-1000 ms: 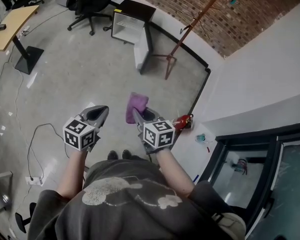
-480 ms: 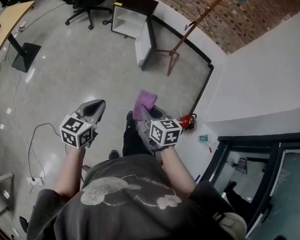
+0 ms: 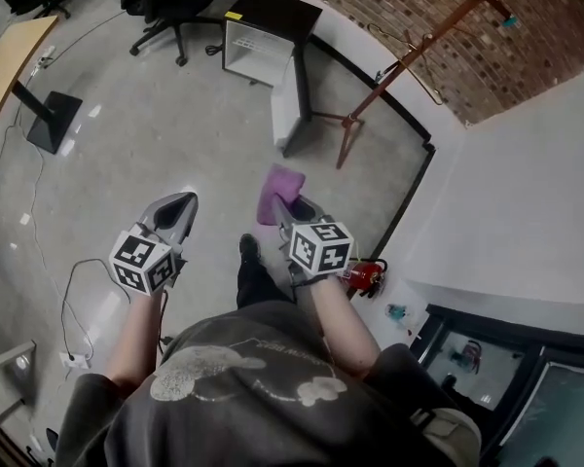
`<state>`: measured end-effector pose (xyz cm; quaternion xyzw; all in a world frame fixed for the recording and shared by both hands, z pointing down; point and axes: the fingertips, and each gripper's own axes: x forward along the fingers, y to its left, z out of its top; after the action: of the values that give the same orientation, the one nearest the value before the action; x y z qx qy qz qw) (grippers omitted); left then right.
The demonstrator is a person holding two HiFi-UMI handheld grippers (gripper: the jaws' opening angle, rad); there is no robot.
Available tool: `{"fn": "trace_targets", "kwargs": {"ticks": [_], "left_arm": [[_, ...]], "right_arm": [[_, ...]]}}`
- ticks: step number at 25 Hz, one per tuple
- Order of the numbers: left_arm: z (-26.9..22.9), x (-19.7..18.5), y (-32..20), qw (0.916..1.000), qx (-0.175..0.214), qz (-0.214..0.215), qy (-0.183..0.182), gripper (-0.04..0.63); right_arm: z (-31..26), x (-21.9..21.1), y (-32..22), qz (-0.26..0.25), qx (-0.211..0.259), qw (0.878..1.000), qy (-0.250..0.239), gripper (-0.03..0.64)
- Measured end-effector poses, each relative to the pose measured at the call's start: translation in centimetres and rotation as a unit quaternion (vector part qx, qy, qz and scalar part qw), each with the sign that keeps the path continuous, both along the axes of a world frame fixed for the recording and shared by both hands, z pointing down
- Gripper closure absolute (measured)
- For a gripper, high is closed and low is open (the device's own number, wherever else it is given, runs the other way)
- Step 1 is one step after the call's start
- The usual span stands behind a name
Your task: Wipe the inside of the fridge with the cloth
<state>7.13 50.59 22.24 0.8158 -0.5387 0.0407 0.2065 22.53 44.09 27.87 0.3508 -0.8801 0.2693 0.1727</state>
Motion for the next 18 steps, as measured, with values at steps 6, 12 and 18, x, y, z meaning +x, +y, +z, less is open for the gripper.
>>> {"fn": "trace_targets", "kwargs": {"ticks": [6, 12, 18], "left_arm": [[-1.1, 0.7, -8.8, 0.9999, 0.005, 0.002, -0.013, 0.578], [-1.4, 1.8, -14.2, 0.9998, 0.003, 0.007, -0.017, 0.578], [-0.9, -0.6, -16.5, 0.9996, -0.015, -0.022, -0.011, 0.578]], "right_arm": [[0.5, 0.9, -7.6, 0.003, -0.020, 1.000, -0.003, 0.544], [1.8, 1.9, -12.6, -0.003, -0.042, 0.999, 0.007, 0.543], [2.3, 0.1, -15.4, -0.018, -0.054, 0.998, 0.008, 0.543]]}}
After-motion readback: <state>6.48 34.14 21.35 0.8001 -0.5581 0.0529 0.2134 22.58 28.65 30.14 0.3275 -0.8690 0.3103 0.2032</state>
